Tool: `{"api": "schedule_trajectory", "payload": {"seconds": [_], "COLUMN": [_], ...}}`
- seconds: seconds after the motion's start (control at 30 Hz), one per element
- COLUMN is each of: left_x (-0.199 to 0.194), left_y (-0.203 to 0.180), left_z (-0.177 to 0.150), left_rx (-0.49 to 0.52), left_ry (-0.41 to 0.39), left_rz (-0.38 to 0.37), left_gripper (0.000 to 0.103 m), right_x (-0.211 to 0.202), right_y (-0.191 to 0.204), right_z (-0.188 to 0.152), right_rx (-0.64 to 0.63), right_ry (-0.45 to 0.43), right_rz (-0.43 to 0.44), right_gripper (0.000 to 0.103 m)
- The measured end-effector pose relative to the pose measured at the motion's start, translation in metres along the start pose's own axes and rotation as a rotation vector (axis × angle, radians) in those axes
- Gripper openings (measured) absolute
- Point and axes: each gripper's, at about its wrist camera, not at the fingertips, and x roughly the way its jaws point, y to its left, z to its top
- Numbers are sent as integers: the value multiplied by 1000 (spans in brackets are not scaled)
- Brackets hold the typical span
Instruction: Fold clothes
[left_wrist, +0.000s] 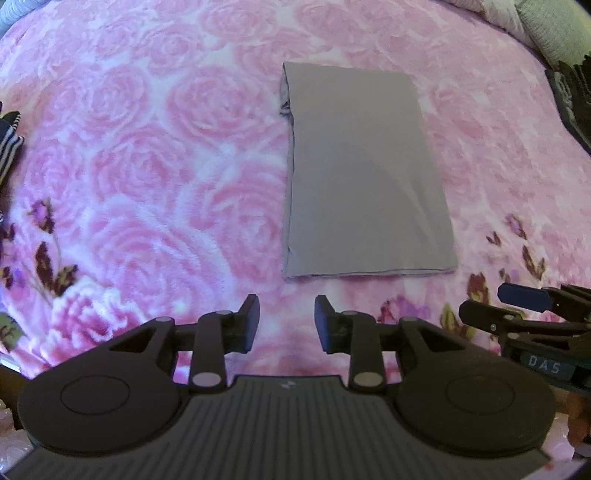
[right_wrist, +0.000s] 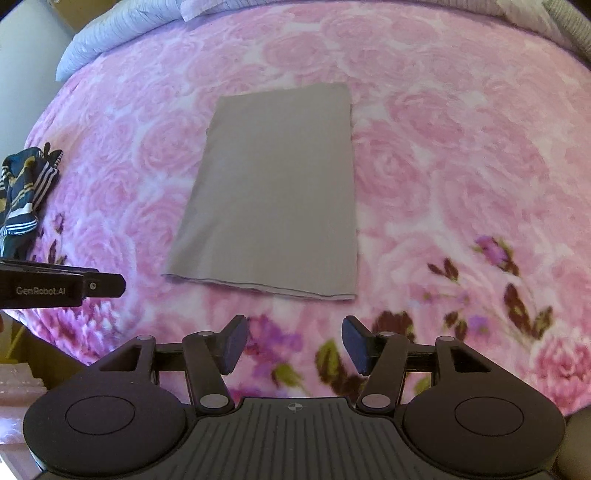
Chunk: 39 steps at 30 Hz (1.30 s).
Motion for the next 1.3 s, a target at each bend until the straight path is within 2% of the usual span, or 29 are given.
{"api": "schedule_trajectory", "payload": {"seconds": [0.27,0.4,0.5,0.6,0.73,0.8,0.93,1.07,1.1,1.13,1.17,1.2,1.3], "left_x": [-27,-20,2,37,76,88,103,110,111,110,110,112,108], "left_y": [4,9,23,39,43,42,44,43,42,41,40,41,46], "left_z": [-3,-6,-17,-38,-63,-71,-83,-79,-76,-74,-71,-69,-67], "left_rx": [7,-55,-209,-477,-743,-837,-1018,-1038,-1025,-1008,-994,-983,-964], "left_ry": [-51,-60,-78,-86,-119,-144,-241,-286,-290,-297,-297,-289,-286], "left_rz": [-12,-55,-174,-320,-420,-417,-494,-483,-474,-466,-452,-446,-442], "left_gripper": [28,29,28,26,26,26,26,25,24,22,6,1,1], "right_x": [-22,-21,-9,14,51,66,87,96,96,97,98,101,105], "right_y": [13,7,-10,-41,-84,-103,-127,-133,-131,-128,-126,-124,-123], "right_z": [-2,1,2,-1,3,6,14,22,24,25,25,26,23], "right_rx": [-6,-22,-8,56,179,243,360,386,364,339,317,307,364], "right_ry": [-41,-52,-62,-62,-56,-56,-60,-71,-74,-80,-81,-73,-60], "right_rz": [-27,-23,1,79,191,263,403,472,471,469,459,442,462], "right_gripper": [54,54,54,54,54,54,54,54,51,40,29,2,2]}}
